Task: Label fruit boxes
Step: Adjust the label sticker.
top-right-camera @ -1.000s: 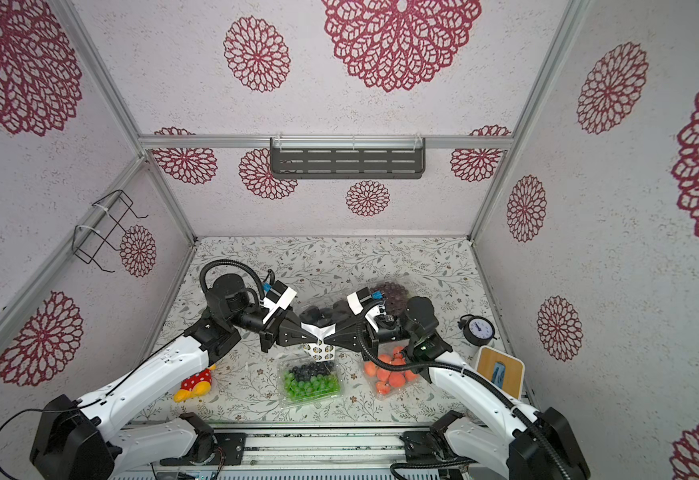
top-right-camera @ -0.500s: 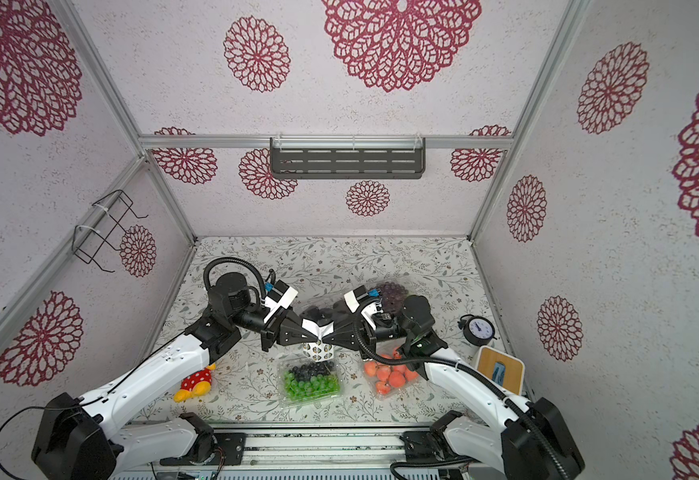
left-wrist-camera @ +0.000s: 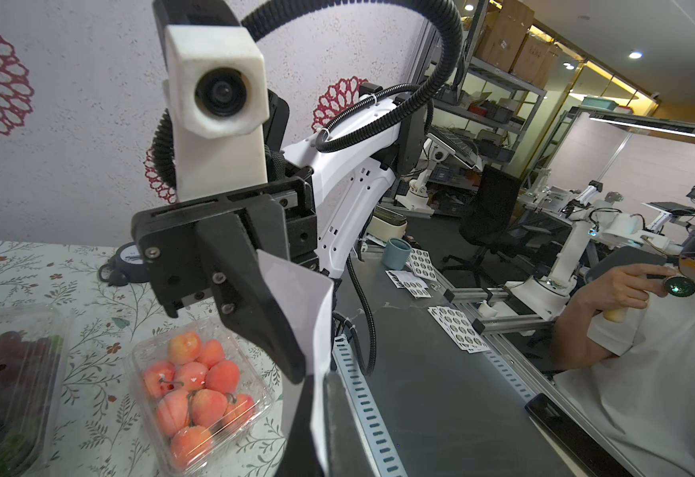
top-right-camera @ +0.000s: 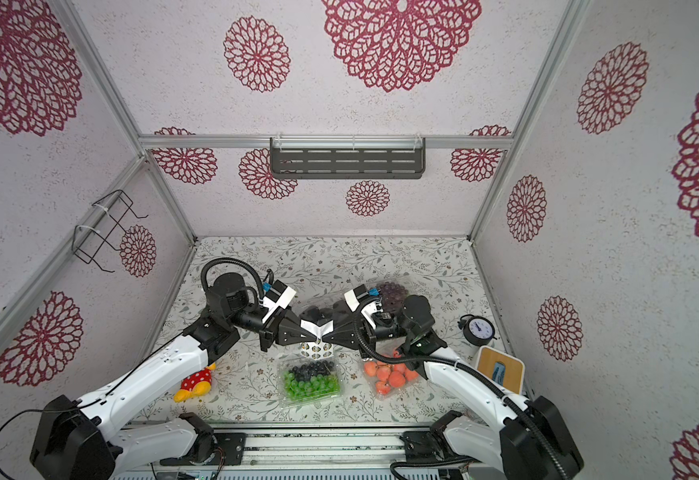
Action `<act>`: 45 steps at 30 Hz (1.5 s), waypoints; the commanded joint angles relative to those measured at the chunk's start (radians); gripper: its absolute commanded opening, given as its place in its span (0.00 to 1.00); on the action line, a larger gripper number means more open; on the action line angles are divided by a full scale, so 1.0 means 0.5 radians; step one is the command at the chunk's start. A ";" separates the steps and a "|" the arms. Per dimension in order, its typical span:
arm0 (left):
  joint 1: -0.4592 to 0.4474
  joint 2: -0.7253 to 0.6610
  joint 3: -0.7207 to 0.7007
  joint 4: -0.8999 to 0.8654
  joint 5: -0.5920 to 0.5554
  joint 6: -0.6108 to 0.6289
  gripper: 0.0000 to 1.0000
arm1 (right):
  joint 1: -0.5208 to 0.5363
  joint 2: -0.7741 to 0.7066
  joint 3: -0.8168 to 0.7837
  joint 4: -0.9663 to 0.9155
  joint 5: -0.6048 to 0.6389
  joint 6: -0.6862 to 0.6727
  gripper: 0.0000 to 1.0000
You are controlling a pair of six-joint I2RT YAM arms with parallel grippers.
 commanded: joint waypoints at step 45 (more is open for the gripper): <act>-0.037 -0.104 -0.001 -0.161 0.110 0.232 0.00 | 0.012 -0.103 -0.050 0.278 0.051 -0.012 0.07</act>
